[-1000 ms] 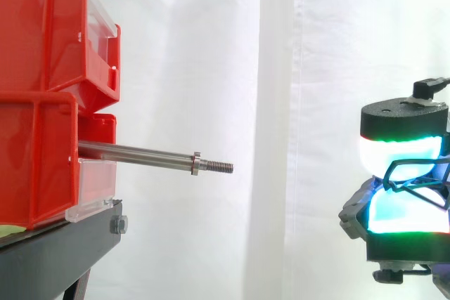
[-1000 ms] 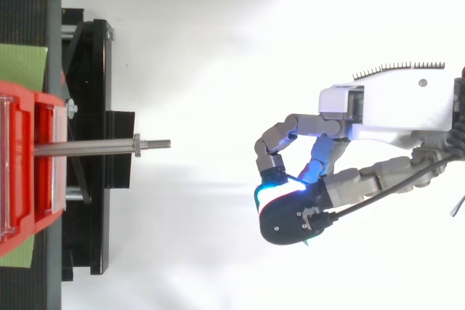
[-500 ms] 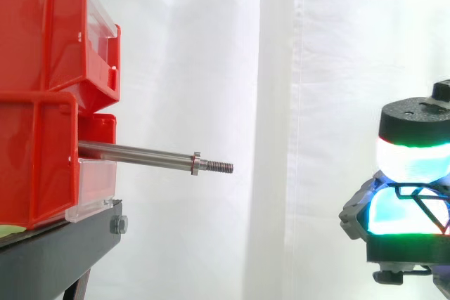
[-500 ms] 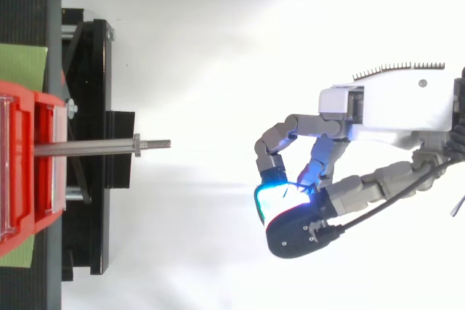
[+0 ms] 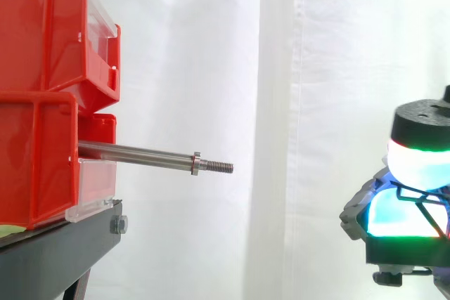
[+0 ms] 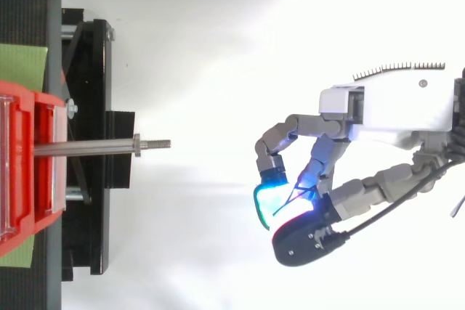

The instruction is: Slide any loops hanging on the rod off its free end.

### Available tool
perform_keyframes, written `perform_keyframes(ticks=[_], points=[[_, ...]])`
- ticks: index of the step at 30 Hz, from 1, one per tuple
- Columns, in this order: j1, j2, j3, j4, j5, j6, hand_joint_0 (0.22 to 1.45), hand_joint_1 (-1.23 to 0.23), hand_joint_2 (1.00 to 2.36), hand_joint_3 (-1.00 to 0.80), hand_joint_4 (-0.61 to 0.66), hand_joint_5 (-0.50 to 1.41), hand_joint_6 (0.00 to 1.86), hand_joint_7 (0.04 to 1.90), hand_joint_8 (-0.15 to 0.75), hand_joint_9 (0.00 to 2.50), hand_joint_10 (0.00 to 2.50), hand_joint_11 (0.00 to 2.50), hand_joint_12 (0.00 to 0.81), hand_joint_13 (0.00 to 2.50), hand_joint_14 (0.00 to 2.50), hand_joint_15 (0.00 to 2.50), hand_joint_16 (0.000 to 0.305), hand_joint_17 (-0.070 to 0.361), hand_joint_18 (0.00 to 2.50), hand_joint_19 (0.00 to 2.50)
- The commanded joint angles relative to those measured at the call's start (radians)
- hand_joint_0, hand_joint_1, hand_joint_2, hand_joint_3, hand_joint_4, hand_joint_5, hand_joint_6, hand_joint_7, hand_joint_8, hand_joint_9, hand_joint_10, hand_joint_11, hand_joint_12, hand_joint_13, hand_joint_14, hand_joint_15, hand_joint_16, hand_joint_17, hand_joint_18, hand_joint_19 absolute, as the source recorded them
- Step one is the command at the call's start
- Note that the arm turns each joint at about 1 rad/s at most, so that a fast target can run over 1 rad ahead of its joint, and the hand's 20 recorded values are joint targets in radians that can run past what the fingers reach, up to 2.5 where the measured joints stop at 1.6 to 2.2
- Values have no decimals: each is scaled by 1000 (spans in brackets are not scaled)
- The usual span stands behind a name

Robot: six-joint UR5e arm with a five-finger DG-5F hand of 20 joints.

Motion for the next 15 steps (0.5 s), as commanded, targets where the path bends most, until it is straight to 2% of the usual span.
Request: perform_keyframes(ticks=[1, 9, 15], points=[[-1, 0, 1, -5, 0, 1, 609, -804, 1014, -334, 226, -170, 829, 1244, 306, 980, 22, 522, 382, 961, 22, 534, 67, 151, 828, 710], [-1, 1, 2, -20, 0, 4, 609, -788, 1009, -401, 237, -168, 830, 1221, 303, 981, 20, 523, 376, 960, 22, 530, 67, 151, 826, 711], [-1, 0, 4, -25, -2, 6, 590, -613, 1015, -326, 226, -164, 828, 1213, 311, 1015, 19, 521, 385, 976, 23, 528, 68, 152, 838, 729]])
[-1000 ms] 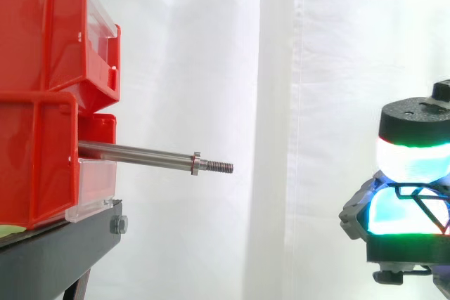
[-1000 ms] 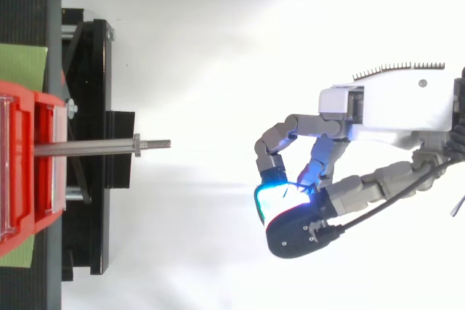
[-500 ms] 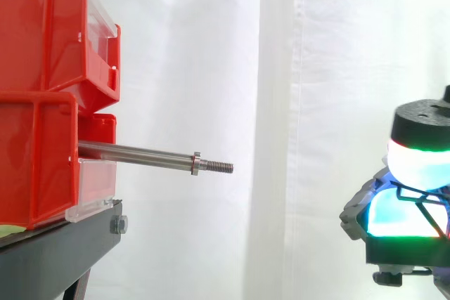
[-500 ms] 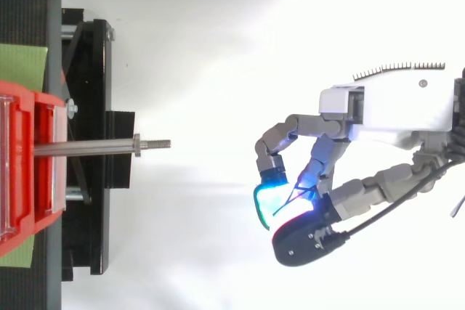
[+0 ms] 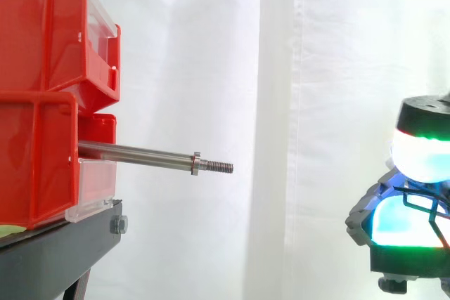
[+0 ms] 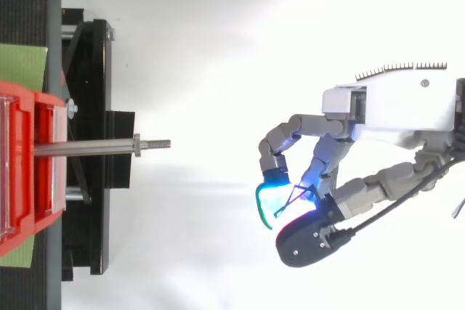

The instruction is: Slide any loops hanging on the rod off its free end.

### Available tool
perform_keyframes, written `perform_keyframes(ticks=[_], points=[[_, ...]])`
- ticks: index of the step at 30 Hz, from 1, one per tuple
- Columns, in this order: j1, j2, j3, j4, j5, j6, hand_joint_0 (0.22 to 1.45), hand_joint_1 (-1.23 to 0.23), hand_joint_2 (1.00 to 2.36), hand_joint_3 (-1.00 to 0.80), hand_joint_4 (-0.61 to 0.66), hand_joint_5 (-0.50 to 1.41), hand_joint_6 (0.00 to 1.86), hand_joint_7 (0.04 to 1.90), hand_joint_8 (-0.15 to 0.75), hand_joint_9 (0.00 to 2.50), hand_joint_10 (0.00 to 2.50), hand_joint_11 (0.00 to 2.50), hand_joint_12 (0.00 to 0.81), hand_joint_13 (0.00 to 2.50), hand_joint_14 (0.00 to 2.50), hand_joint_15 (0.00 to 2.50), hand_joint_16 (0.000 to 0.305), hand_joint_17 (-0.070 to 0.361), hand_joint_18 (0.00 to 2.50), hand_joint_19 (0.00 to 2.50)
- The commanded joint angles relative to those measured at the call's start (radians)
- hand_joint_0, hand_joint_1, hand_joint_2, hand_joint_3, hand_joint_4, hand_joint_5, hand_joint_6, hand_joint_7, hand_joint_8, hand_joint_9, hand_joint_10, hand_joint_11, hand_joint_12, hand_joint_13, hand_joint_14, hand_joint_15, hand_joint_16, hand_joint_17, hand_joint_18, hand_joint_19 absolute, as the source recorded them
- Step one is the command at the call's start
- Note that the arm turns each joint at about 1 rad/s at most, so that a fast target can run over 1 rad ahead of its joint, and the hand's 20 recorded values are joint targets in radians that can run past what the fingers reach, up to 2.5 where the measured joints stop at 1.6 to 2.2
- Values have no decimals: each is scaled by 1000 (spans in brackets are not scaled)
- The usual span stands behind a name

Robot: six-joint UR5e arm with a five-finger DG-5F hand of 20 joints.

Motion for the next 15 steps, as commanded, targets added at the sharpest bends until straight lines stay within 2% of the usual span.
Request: perform_keyframes(ticks=[1, 6, 12, 15], points=[[0, -1, 0, 0, 0, 0, 586, -592, 1016, -310, 227, -163, 824, 1213, 314, 1017, 21, 513, 388, 981, 22, 534, 68, 153, 838, 729], [1, -1, 0, -1, 0, 0, 581, -586, 1019, -263, 220, -161, 814, 1202, 319, 1018, 22, 511, 391, 980, 21, 529, 69, 154, 836, 729], [1, -1, -1, -1, 1, 0, 564, -658, 1025, -130, 228, -162, 812, 1318, 321, 993, 19, 516, 398, 974, 23, 531, 70, 157, 834, 725], [0, -1, 0, -1, 0, 0, 558, -661, 1027, -95, 231, -167, 838, 1294, 323, 991, 19, 517, 400, 969, 23, 534, 70, 157, 836, 726]])
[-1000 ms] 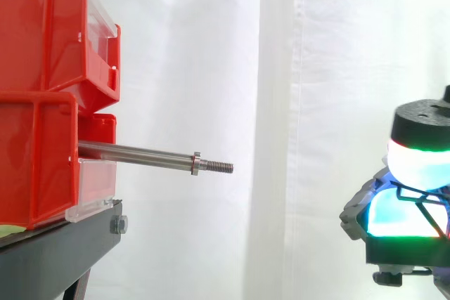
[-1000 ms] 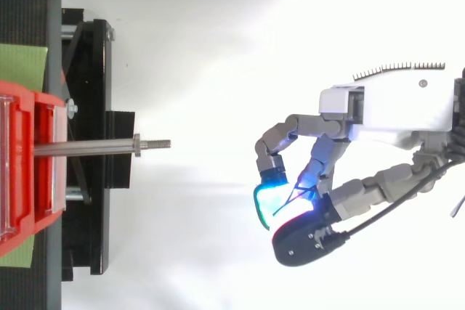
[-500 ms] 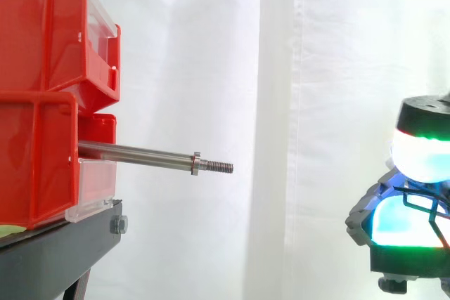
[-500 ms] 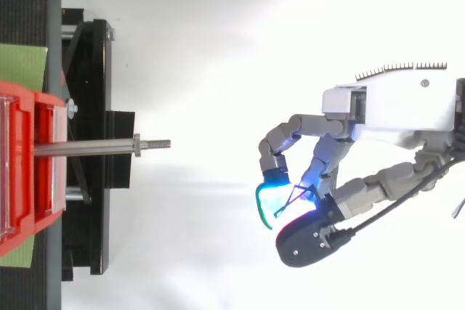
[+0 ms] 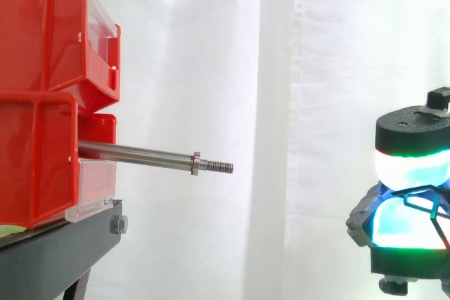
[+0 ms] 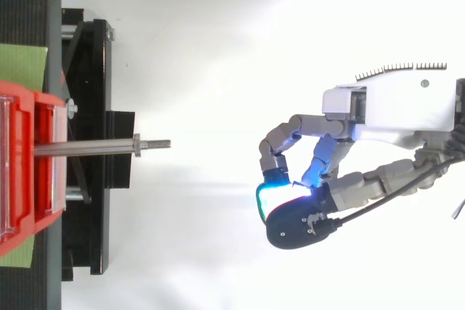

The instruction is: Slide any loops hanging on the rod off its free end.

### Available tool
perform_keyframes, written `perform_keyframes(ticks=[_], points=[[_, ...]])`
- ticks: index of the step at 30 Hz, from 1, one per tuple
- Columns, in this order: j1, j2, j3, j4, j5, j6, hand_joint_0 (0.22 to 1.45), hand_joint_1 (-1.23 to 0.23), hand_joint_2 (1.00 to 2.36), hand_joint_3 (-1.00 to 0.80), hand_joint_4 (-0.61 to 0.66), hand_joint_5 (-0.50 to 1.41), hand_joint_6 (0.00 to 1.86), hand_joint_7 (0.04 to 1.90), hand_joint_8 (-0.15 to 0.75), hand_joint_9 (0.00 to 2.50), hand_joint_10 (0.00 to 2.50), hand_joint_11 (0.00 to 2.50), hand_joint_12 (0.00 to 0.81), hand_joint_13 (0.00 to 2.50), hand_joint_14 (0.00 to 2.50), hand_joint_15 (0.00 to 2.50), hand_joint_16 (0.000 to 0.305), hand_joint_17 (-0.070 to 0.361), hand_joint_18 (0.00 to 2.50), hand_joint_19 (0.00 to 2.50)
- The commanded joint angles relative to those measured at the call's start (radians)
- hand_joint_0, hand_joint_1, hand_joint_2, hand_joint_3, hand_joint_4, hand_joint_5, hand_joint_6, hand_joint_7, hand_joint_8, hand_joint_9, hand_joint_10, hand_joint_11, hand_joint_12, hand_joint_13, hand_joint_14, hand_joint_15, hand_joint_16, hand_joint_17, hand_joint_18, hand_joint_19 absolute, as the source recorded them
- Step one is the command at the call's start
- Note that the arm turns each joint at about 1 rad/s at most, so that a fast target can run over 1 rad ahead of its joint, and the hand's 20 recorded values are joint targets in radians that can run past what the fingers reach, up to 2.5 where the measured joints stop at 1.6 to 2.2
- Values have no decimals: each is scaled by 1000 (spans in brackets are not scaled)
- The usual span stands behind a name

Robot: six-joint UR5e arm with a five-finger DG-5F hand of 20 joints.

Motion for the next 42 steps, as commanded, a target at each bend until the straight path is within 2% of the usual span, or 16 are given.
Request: perform_keyframes(ticks=[1, 7, 17, 24, 29, 36, 42], points=[[1, -1, 0, 0, -1, 0, 559, -660, 1026, -88, 226, -167, 842, 1288, 325, 990, 21, 515, 397, 970, 21, 532, 70, 157, 836, 728], [3, 1, 3, 0, 1, 0, 578, -696, 1028, -66, 185, -188, 867, 1245, 310, 910, 20, 529, 390, 952, 22, 528, 70, 157, 829, 717], [7, -1, 8, -11, 1, 0, 636, -813, 1017, -283, 196, -208, 878, 1170, 294, 854, 20, 538, 383, 944, 21, 525, 69, 155, 826, 698], [7, 1, 8, -11, 1, 0, 624, -790, 1014, -339, 207, -182, 870, 1198, 302, 915, 19, 535, 379, 952, 22, 526, 68, 152, 831, 701], [12, -1, 11, -11, 1, 0, 598, -697, 1015, -330, 220, -164, 860, 1223, 311, 979, 21, 519, 386, 971, 23, 526, 67, 152, 837, 710], [15, 1, 11, -12, 5, 0, 588, -669, 1016, -311, 210, -152, 840, 1239, 314, 1007, 21, 499, 386, 976, 23, 522, 68, 152, 844, 708], [17, -1, 11, -12, 7, -1, 571, -690, 1031, -67, 220, -154, 861, 1354, 319, 990, 19, 509, 395, 971, 23, 523, 68, 154, 849, 709]])
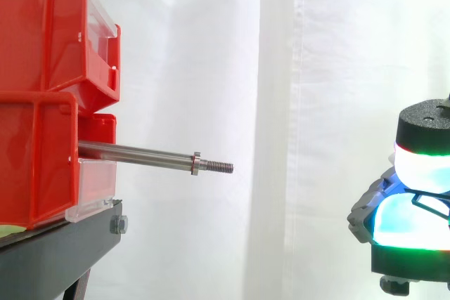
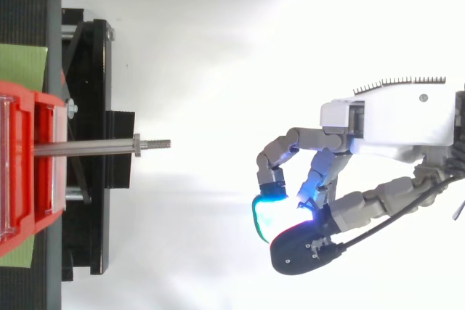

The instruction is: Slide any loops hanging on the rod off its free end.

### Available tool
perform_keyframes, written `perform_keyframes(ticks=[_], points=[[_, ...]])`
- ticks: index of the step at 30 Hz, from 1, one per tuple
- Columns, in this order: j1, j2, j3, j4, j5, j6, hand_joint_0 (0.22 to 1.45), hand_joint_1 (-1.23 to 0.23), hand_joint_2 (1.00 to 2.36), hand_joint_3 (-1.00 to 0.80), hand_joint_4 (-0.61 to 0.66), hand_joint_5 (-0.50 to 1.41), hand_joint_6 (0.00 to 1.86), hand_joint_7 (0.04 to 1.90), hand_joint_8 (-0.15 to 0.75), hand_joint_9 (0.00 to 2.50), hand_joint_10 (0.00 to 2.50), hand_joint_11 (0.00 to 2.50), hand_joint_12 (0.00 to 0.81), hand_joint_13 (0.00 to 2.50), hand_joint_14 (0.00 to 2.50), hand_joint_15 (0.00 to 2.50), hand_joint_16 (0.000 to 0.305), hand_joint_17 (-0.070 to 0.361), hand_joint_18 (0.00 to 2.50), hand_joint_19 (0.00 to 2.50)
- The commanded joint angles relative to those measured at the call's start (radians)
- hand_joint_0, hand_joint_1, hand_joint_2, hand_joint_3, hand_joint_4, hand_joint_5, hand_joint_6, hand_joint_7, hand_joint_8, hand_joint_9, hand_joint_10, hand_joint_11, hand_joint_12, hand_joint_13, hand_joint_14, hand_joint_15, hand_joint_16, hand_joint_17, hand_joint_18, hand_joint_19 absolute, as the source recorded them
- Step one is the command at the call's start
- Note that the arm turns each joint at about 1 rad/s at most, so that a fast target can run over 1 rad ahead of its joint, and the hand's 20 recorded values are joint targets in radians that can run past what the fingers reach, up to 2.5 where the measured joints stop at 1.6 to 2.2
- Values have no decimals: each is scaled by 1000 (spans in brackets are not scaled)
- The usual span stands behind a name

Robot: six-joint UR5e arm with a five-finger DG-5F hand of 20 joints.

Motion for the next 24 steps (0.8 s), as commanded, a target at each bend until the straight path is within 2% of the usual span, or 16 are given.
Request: perform_keyframes(ticks=[1, 4, 8, 24], points=[[2, 0, 0, 1, 1, 0, 572, -694, 1031, -56, 218, -154, 867, 1340, 317, 988, 19, 514, 394, 970, 23, 523, 68, 153, 848, 711], [3, 0, 0, 1, 3, -1, 575, -694, 1029, -96, 257, -153, 871, 1315, 320, 988, 21, 502, 393, 969, 21, 524, 68, 153, 847, 717], [6, 0, 0, 1, 7, -1, 580, -667, 1020, -249, 282, -129, 864, 1366, 318, 1079, 19, 511, 390, 999, 22, 531, 68, 153, 862, 717], [8, 0, 0, -1, 10, -1, 578, -605, 1015, -325, 264, -121, 855, 1333, 322, 1151, 22, 541, 387, 1029, 24, 535, 67, 151, 870, 726]])
